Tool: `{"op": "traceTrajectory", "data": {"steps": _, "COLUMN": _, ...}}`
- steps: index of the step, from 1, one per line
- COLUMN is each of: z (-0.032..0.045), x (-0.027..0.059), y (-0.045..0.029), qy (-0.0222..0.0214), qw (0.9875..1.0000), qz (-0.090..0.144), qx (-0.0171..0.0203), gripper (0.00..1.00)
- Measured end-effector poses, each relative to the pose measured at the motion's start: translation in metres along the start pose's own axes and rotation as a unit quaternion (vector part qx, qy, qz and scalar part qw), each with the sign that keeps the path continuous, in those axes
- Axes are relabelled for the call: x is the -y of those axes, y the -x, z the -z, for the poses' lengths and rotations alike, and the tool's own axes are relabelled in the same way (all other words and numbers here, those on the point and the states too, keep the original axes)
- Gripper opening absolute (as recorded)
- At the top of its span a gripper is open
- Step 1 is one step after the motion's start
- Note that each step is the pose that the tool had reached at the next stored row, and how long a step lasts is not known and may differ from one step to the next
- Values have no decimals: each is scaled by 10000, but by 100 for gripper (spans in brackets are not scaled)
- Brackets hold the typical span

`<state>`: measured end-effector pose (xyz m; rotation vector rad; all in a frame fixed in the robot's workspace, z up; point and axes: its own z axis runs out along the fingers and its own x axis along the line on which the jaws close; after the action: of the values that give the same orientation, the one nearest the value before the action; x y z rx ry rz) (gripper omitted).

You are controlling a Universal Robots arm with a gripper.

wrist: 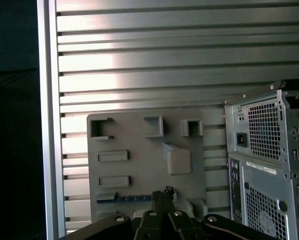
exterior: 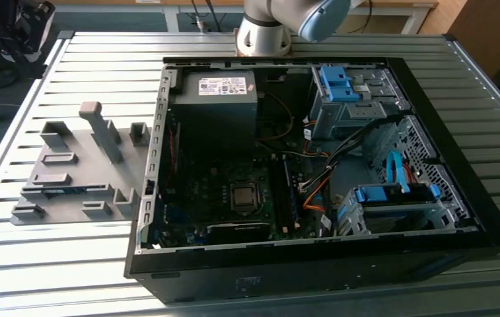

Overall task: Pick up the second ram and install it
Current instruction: 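Reach for the second ram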

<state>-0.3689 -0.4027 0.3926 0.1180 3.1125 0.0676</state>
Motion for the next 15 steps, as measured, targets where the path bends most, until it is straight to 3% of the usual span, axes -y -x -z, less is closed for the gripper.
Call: {"op": "traceTrajectory", "data": {"steps": 15, "z": 2, "x": 9, "y": -116, "qy": 0, "qw": 10000, "qz": 0, "qx": 0, "gripper": 11}}
